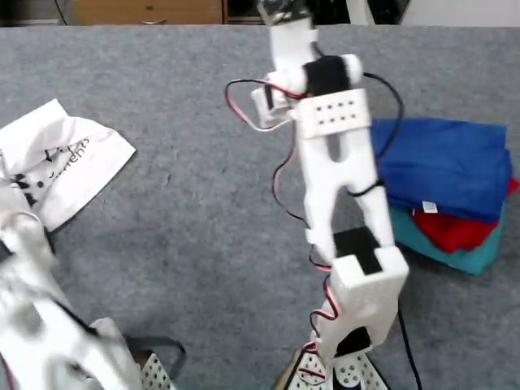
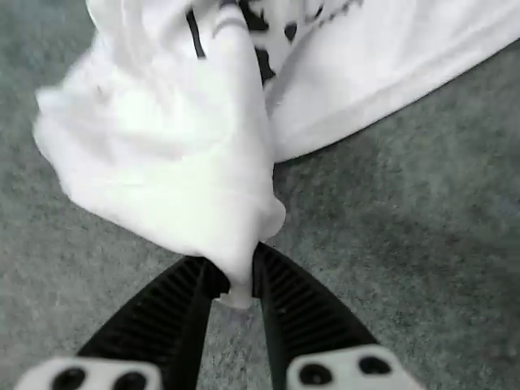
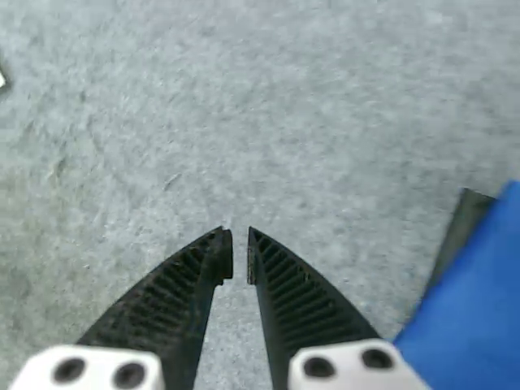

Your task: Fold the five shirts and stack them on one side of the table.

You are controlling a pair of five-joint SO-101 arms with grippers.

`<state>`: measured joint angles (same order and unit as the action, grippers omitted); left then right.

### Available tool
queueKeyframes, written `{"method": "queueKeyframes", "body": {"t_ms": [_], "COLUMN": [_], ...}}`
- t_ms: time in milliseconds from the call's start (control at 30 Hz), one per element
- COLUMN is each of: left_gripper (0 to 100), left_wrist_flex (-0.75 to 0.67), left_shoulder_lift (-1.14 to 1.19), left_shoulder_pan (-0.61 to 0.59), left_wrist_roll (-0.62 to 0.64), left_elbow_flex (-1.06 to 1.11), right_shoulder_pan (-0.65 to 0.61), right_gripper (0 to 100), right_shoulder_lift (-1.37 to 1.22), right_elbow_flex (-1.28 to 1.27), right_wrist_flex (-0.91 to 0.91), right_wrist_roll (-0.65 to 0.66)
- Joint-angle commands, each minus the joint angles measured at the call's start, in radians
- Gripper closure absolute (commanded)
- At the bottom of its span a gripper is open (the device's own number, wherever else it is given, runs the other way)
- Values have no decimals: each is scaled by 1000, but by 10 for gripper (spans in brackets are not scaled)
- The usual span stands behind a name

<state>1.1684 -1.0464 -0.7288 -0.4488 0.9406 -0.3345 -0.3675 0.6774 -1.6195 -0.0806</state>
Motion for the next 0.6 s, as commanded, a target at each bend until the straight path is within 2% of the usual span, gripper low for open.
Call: {"method": "queueKeyframes", "body": {"t_ms": [0,133,267,467,567], "left_gripper": [981,970,844,864,847], "left_wrist_flex": [71,209,218,212,210], "left_shoulder_lift": [-397,-526,-527,-527,-526], "left_shoulder_pan": [103,250,308,446,451], "left_wrist_roll": [78,158,292,382,408], "left_elbow_flex": [31,-71,-216,-407,-459], "right_shoulder_pan": [-41,-44,-44,-44,-44], "right_gripper": [947,947,947,947,947], "right_shoulder_lift": [-33,-82,-124,-154,-160], "right_elbow_flex": [22,87,136,159,159], "right_wrist_flex": [21,17,15,15,15], "right_wrist_roll": [8,6,6,2,3]}}
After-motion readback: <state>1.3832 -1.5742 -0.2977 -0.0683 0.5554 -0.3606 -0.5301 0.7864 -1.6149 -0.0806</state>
